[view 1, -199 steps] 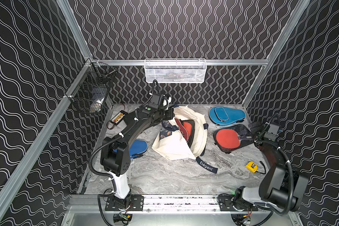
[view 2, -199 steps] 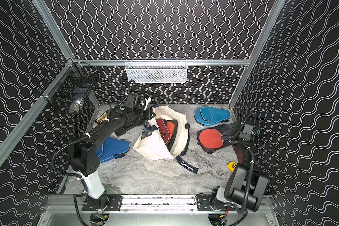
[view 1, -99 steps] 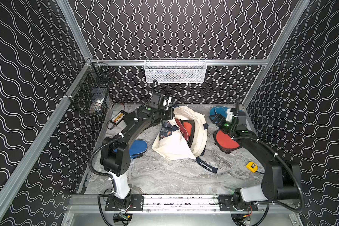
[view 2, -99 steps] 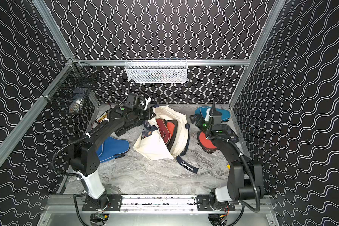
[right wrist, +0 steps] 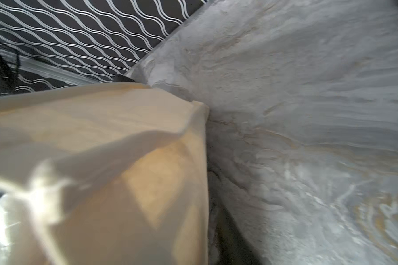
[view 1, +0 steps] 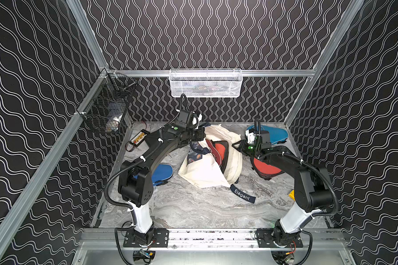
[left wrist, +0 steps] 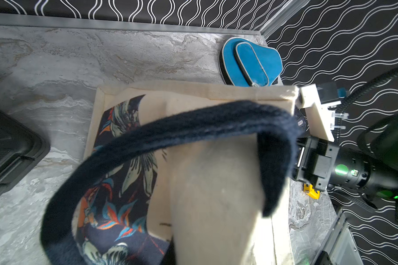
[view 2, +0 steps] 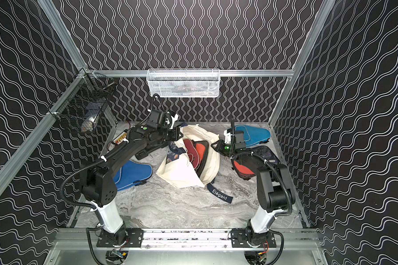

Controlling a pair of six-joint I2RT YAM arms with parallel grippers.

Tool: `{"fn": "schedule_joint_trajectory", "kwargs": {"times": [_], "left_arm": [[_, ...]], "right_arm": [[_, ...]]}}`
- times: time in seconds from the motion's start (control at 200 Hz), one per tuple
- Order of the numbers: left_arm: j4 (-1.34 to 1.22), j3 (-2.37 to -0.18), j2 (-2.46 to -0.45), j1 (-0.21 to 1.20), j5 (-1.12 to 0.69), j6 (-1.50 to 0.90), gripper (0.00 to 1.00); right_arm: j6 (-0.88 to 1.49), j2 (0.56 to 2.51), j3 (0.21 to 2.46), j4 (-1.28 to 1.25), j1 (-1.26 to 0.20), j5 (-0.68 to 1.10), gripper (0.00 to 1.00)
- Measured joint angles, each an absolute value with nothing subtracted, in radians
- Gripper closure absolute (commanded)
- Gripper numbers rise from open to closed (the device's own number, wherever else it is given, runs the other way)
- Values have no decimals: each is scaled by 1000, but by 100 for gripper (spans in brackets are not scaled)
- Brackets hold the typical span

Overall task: Remove the ping pong set from the canvas bag
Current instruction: Adjust the canvas bag at the center of the board.

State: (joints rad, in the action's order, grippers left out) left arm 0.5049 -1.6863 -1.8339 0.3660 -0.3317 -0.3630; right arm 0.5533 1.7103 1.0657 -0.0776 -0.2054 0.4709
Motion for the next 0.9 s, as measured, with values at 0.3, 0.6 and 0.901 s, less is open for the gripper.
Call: {"fn": "schedule_joint_trajectory", "kwargs": {"times": [0.3, 0.6, 0.901], "left_arm": [[572, -1699, -1814, 373, -301, -341, 100], [689, -1659, -1722, 378, -258, -316, 100], [699, -1441, -1579, 383, -228, -311, 100]], "right_arm": [[561, 1600, 1059, -5, -223, 458, 100], [560, 1457, 1028, 163, -248, 438, 100], [558, 1345, 1023, 353, -392, 343, 100]]}}
